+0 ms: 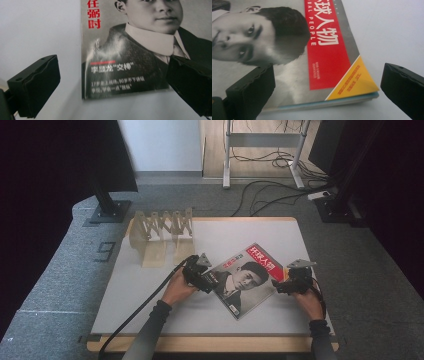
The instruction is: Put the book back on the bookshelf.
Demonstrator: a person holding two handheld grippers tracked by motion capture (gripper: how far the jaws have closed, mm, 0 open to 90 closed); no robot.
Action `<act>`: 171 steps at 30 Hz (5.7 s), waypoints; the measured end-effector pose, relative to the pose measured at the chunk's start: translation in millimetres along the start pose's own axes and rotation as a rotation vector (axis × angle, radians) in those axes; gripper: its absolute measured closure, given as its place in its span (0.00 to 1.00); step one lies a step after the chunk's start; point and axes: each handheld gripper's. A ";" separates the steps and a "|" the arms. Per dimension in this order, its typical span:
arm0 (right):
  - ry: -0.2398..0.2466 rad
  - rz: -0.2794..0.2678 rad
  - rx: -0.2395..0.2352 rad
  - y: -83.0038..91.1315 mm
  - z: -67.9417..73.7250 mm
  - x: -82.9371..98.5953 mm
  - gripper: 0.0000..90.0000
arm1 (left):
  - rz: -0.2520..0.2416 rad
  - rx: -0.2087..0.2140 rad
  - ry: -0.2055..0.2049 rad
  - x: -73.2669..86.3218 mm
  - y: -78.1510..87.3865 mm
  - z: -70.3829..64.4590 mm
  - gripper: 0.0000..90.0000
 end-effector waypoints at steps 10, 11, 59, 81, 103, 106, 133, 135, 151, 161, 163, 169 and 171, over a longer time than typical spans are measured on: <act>-0.032 0.010 -0.039 -22.0 -11.3 -1.6 0.00 | 0.046 0.030 0.017 -3.0 -28.8 7.2 0.00; -0.032 0.010 -0.039 -22.0 -11.3 -1.6 0.00 | 0.046 0.030 0.017 -3.0 -28.8 7.2 0.00; -0.018 0.040 -0.040 -2.6 36.2 8.0 0.00 | 0.032 0.043 0.071 63.9 16.7 -36.6 0.00; -0.020 0.011 -0.116 -17.4 43.3 1.2 0.00 | 0.067 0.055 0.007 76.3 25.7 -67.0 0.00; 0.011 0.019 -0.149 -55.2 40.2 -34.3 0.00 | 0.035 0.075 -0.018 92.7 36.4 -63.2 0.00; 0.009 0.017 -0.151 -55.6 40.0 -34.5 0.00 | 0.021 0.081 -0.019 94.6 36.4 -62.3 0.00; -0.012 0.044 -0.146 -70.8 2.6 -48.9 0.14 | 0.017 0.078 -0.019 95.3 36.0 -62.6 0.00; -0.007 0.045 -0.154 -69.6 5.9 -48.9 0.14 | 0.017 0.078 -0.019 95.3 36.0 -62.7 0.00; -0.048 0.044 -0.119 -52.9 9.7 -62.2 0.58 | 0.018 0.078 -0.019 95.3 36.0 -62.6 0.00; -0.033 0.047 -0.088 -41.5 11.0 -71.5 0.94 | 0.017 0.078 -0.020 95.3 36.0 -62.7 0.00; -0.029 0.048 -0.089 -38.9 12.1 -73.9 0.95 | 0.020 0.078 -0.024 95.2 36.2 -62.4 0.00; -0.017 0.019 -0.105 -26.9 15.9 -84.2 0.95 | 0.021 0.078 -0.026 95.2 36.3 -62.4 0.00; -0.003 0.014 -0.107 -22.1 17.5 -88.7 0.96 | 0.021 0.078 -0.026 95.1 36.4 -62.4 0.00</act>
Point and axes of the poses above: each handheld gripper's, and its own axes: y roughly backward along the jaws, x roughly out of its underside, z roughly to its left, and after that the axes turned 10 degrees about y, right-handed
